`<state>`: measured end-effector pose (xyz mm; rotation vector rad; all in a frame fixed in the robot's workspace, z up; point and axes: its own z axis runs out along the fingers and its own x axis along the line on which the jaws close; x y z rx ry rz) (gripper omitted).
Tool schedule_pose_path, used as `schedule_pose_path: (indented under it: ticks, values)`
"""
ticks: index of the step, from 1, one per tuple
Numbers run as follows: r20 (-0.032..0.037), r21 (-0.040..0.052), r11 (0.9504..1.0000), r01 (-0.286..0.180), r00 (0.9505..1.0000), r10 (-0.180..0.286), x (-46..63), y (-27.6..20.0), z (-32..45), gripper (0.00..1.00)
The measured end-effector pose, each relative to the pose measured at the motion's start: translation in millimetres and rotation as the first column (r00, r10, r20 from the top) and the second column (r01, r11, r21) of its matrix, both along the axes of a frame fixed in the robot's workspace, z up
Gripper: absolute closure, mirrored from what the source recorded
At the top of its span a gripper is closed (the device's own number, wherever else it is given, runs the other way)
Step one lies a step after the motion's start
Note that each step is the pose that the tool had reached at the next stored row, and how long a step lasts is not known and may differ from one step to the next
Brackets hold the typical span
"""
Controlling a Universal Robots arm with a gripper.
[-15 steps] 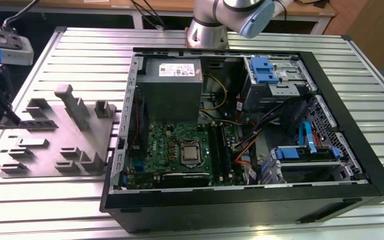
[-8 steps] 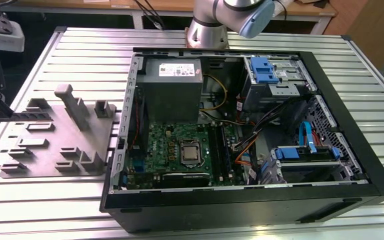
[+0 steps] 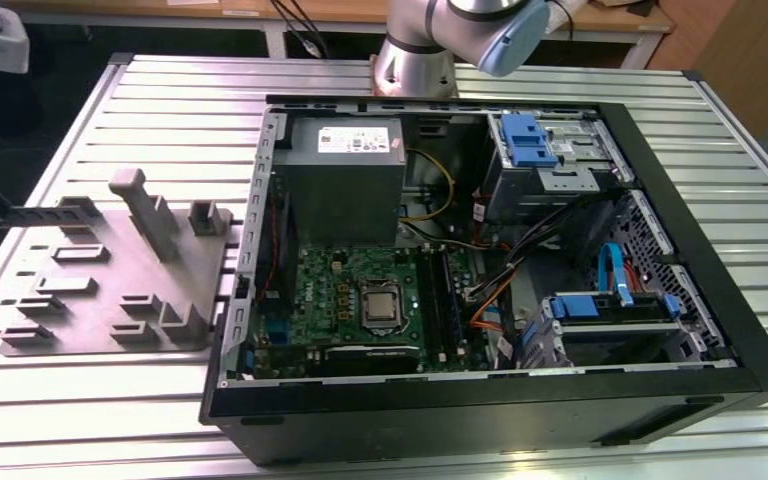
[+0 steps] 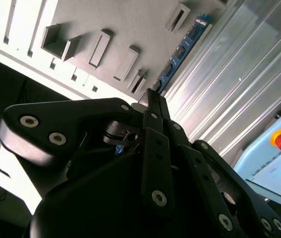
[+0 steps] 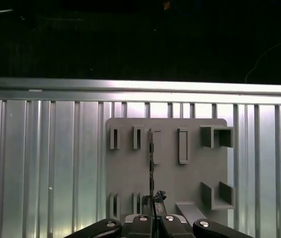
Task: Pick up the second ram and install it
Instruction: 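Pick up the second ram and move it above second insertion slot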
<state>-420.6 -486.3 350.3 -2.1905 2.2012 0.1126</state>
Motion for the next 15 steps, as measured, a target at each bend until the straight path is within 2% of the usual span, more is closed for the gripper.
schedule_pose_path:
  ticks: [9,15]
  values:
    - [0.0000,0.0000,1.0000,0.000,1.0000,0.000,0.0,0.8,28.1,0.88]
    - [0.0000,0.0000,1.0000,0.000,1.0000,0.000,0.0,1.0,41.3,0.88]
